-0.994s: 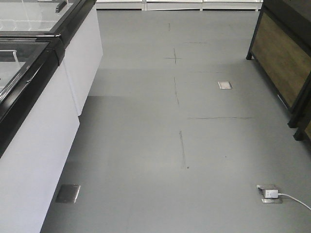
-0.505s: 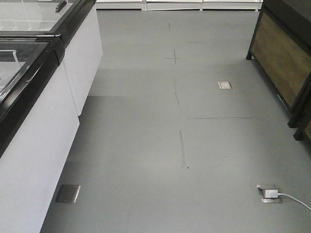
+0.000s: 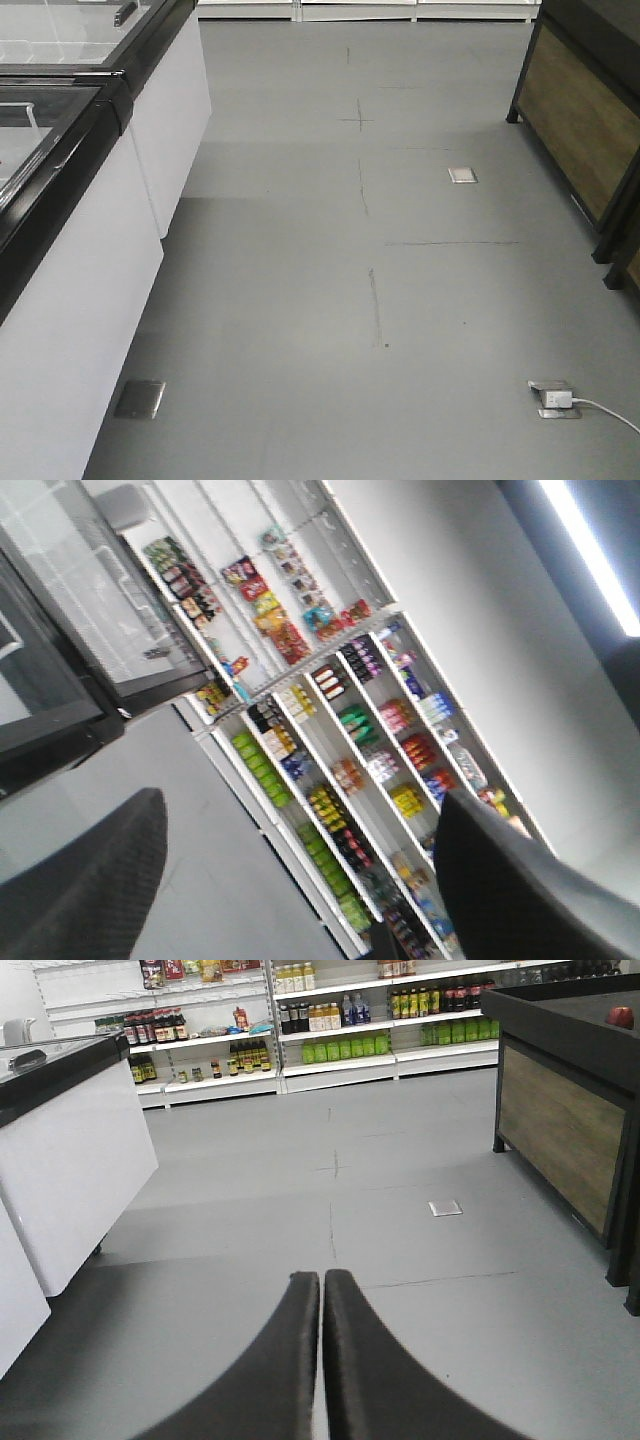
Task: Left arm holds basket, right arm returns cookies
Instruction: 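Rotate and move the left gripper to the light blue basket handle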
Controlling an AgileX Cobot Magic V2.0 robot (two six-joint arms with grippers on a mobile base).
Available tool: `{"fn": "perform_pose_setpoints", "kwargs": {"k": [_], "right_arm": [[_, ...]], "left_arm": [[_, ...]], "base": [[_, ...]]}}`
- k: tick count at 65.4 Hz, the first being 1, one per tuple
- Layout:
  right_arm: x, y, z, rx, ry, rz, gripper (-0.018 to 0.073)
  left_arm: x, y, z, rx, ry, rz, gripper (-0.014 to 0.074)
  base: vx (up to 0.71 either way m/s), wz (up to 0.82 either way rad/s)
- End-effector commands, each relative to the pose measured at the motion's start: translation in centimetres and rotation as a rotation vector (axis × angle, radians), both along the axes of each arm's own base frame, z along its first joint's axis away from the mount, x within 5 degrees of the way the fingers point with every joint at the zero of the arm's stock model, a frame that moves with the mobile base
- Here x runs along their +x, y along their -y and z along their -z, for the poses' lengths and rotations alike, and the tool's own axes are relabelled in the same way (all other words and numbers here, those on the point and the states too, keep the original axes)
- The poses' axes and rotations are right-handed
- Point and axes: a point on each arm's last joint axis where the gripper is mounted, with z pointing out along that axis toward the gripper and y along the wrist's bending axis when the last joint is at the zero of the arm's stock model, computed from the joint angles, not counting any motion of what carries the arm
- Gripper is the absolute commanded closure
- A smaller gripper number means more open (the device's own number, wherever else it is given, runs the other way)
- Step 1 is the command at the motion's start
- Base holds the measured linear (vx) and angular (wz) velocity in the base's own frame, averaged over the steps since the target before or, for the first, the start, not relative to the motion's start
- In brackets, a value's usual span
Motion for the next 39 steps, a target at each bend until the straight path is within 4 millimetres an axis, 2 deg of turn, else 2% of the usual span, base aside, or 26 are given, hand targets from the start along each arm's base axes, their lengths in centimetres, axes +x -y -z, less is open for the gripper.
{"fn": "perform_pose_setpoints", "kwargs": {"k": [1, 15, 30, 39], "right_arm": [[0.0, 0.1, -0.7, -0.017, 0.086, 0.011, 0.0567], [0.0, 0.1, -0.7, -0.017, 0.086, 0.011, 0.0567], [0.0, 0.1, -0.7, -0.017, 0.086, 0.011, 0.0567], [0.0, 0.1, -0.7, -0.017, 0.086, 0.011, 0.0567]], "left_arm": [[-0.4, -1.5, -1.7, 0.014, 0.059, -0.082, 0.0083], [-1.1, -5.2, -1.1, -0.008, 0.045, -0.267, 0.0083], [1.1, -7.0, 0.0, -0.048, 0.028, -0.317, 0.0083], [2.1, -8.3, -0.2, -0.052, 0.015, -0.347, 0.0083]], "base": [[0.00, 0.00], [0.00, 0.00], [0.00, 0.00], [0.00, 0.00]]}}
